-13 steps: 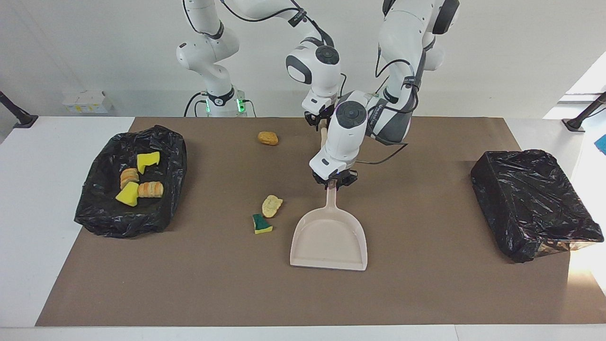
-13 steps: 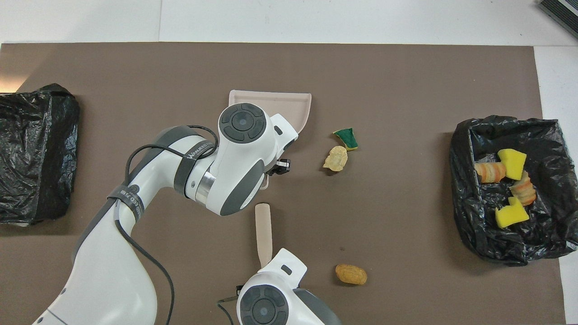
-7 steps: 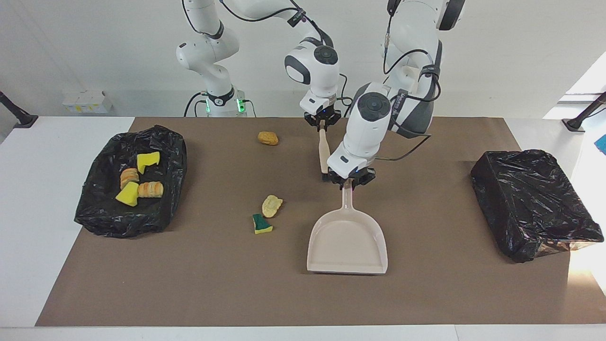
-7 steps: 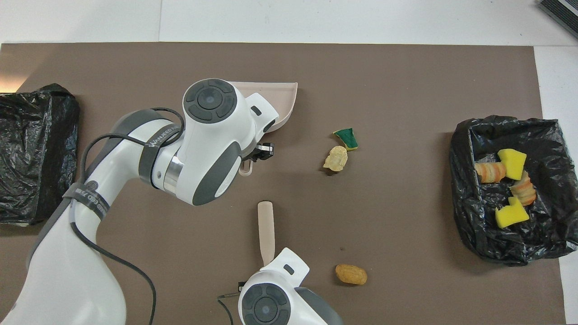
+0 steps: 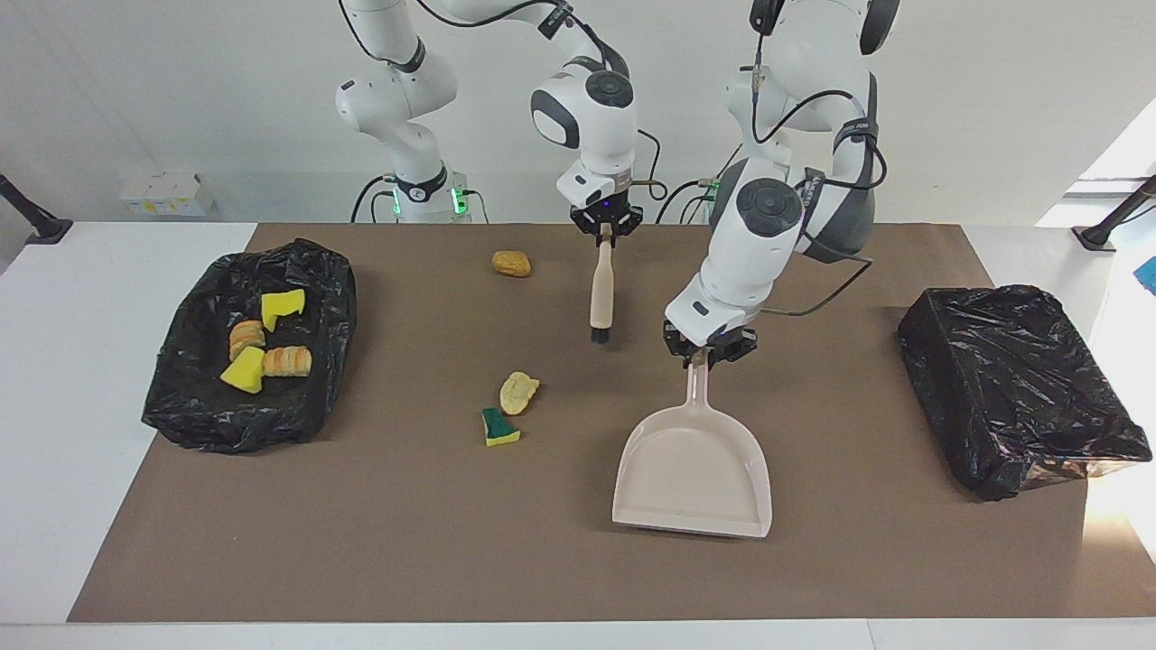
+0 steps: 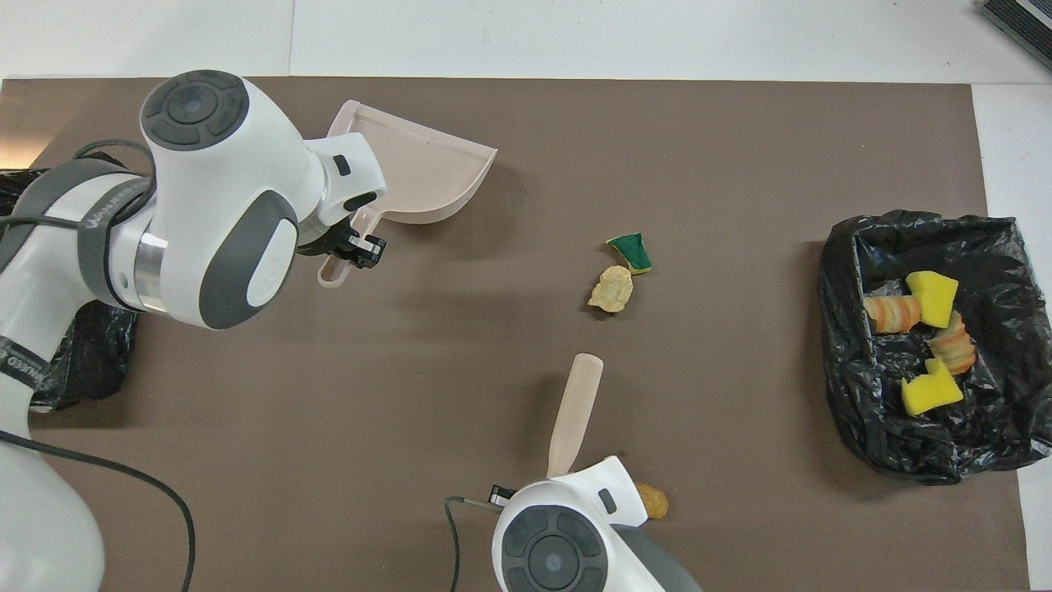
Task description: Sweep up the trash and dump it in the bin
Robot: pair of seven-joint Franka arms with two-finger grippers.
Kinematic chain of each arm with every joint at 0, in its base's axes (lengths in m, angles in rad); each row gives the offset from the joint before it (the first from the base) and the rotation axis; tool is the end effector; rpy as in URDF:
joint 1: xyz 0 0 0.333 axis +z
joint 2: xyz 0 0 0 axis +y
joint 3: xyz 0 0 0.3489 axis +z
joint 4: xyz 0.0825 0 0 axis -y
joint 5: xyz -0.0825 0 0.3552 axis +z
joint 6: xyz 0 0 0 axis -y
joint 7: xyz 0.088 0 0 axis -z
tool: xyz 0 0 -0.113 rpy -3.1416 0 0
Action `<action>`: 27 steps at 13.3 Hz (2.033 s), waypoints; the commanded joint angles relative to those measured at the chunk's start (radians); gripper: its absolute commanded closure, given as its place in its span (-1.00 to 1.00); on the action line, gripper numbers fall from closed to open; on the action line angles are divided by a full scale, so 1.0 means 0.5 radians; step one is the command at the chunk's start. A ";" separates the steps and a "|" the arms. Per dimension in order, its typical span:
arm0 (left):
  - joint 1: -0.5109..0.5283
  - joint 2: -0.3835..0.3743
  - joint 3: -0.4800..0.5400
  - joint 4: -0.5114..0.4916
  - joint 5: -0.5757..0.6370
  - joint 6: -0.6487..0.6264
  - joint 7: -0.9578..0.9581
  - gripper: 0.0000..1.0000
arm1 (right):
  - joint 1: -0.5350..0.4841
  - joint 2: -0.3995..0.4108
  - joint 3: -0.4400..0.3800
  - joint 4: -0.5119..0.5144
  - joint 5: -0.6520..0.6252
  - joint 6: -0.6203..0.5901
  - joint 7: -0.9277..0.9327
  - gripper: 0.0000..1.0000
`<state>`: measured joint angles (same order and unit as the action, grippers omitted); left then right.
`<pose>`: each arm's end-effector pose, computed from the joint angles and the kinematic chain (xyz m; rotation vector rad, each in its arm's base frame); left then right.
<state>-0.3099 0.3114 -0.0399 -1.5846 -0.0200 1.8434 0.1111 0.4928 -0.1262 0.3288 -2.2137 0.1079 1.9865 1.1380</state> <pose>0.5926 -0.2147 0.4872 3.0357 -0.7003 -0.0869 0.3082 0.3481 0.4613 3.0275 -0.5664 -0.1629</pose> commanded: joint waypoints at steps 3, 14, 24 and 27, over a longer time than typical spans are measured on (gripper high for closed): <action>0.150 -0.055 -0.003 -0.037 0.076 -0.226 0.733 1.00 | -0.059 -0.125 0.011 -0.043 0.073 -0.333 0.261 1.00; 0.040 -0.552 -0.009 -0.969 0.387 0.234 1.440 1.00 | -0.283 -0.171 0.005 -0.073 0.438 -0.923 0.295 1.00; -0.380 -0.889 -0.015 -1.454 0.509 0.378 1.569 1.00 | -0.289 -0.251 0.017 -0.211 0.548 -0.733 0.614 1.00; -0.423 -0.951 -0.021 -1.552 0.503 0.458 1.542 1.00 | -0.170 -0.214 0.017 -0.282 0.570 -0.577 0.712 1.00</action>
<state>-0.4999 -0.1071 -0.0632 -2.2918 0.2150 2.0343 0.8760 0.3849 -0.2146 0.3320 -2.3126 0.3695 1.6469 1.4475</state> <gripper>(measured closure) 0.665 0.744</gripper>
